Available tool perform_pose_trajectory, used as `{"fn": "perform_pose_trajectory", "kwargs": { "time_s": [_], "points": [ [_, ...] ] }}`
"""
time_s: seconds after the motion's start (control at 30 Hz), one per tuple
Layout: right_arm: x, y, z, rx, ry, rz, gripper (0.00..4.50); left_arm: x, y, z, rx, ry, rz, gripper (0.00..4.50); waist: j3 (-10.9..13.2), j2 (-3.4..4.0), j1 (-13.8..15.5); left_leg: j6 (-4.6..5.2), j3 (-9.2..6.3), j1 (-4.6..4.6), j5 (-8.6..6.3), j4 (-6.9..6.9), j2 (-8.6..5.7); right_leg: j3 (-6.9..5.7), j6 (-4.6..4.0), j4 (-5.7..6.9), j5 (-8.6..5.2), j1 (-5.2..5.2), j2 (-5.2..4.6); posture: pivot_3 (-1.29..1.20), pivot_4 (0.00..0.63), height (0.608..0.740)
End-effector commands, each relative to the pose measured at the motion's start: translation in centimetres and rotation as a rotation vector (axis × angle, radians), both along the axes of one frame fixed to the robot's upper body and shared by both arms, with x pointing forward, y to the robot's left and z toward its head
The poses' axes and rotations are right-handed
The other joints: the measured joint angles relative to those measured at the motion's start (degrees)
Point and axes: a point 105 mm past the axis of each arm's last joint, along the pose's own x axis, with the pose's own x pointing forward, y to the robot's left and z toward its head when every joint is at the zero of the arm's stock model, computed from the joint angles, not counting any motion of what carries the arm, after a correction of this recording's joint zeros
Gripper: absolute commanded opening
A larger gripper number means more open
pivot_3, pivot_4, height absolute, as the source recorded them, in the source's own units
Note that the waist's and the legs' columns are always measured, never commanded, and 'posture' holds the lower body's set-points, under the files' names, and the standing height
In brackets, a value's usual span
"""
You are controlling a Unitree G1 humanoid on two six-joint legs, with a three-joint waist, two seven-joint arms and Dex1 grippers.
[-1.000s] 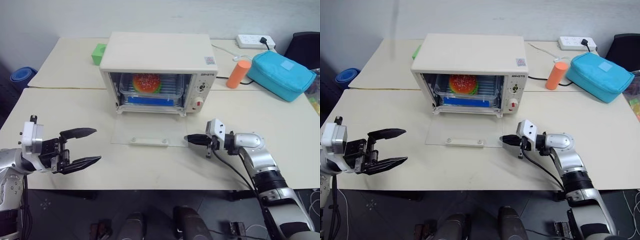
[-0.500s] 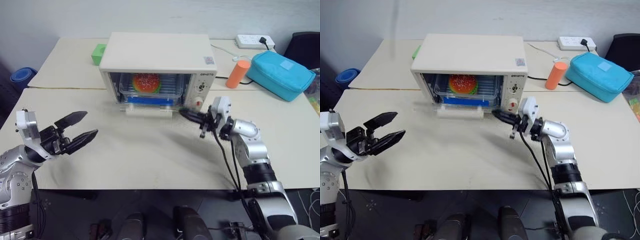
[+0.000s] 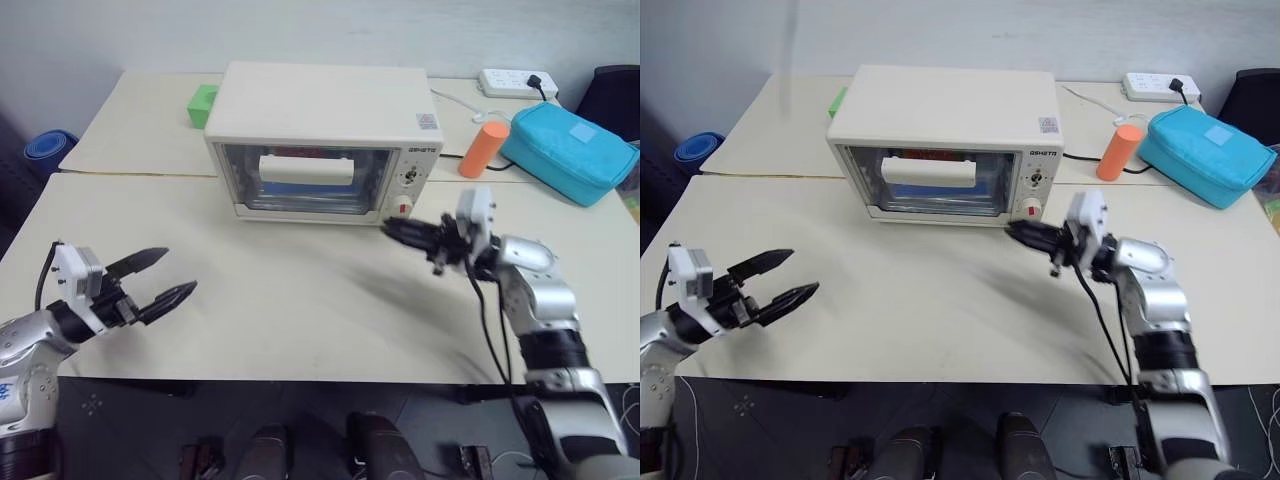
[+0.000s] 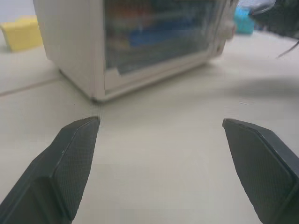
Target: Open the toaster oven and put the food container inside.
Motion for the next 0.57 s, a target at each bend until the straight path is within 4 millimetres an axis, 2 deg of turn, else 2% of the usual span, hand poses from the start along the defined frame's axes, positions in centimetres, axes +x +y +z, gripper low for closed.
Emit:
{"fn": "perform_pose_trajectory", "kwargs": {
  "time_s": [0.03, 0.1, 0.17, 0.3, 0.4, 0.57],
  "points": [
    [-3.1, -0.7, -1.6, -0.133, -0.024, 0.088, 1.22, -1.1, 0.1, 0.3, 0.117, -0.027, -0.048, 4.5, 0.0, 0.0, 0.0, 0.02, 0.0, 0.01, -0.01, 0.0, 0.0, 0.0, 0.0, -0.22, 0.0, 0.03, 0.0, 0.0, 0.15, 0.74],
    [-4.8, -1.6, -4.2, -0.224, 0.007, 0.101, 1.67, -1.3, 0.5, -1.0, 0.147, 0.006, -0.048, 4.5, 0.0, 0.02, -0.1, 0.04, 0.06, 0.06, -0.02, 0.06, 0.0, 0.05, 0.0, -0.23, 0.0, 0.08, -0.01, 0.0, 0.15, 0.74],
    [-6.0, -2.3, -5.8, -0.26, 0.025, 0.098, 2.14, -1.5, 0.5, -2.0, 0.175, 0.012, -0.057, 4.5, 0.0, -0.01, 0.1, 0.07, 0.12, 0.28, -0.09, -0.06, 0.1, -0.04, 0.01, -0.24, 0.0, 0.2, 0.0, 0.0, 0.15, 0.74],
    [-6.7, -2.7, -5.6, -0.182, 0.054, 0.055, 3.58, -1.4, -0.4, -2.5, 0.181, -0.01, -0.071, 4.5, 0.0, 0.04, -0.2, 0.24, 0.23, 0.24, -0.15, 0.05, 0.09, 0.05, 0.01, -0.19, 0.02, 0.15, -0.01, 0.0, 0.15, 0.74],
    [-6.7, -2.9, -5.1, -0.168, 0.043, 0.018, 4.48, -1.5, -0.5, -2.3, 0.17, -0.018, -0.073, 4.5, 0.0, 0.03, -0.1, 0.24, 0.22, 0.27, -0.15, 0.04, 0.13, 0.05, -0.01, -0.17, 0.05, 0.15, 0.0, 0.0, 0.15, 0.74],
    [-6.4, -3.2, -4.6, -0.135, 0.02, -0.034, 4.48, -2.1, -0.3, -2.5, 0.174, -0.013, -0.065, 4.5, 0.0, 0.04, 0.1, 0.21, 0.19, 0.23, -0.15, 0.01, 0.14, 0.01, -0.02, -0.22, 0.06, 0.13, -0.01, 0.0, 0.15, 0.74]
  ]
}}
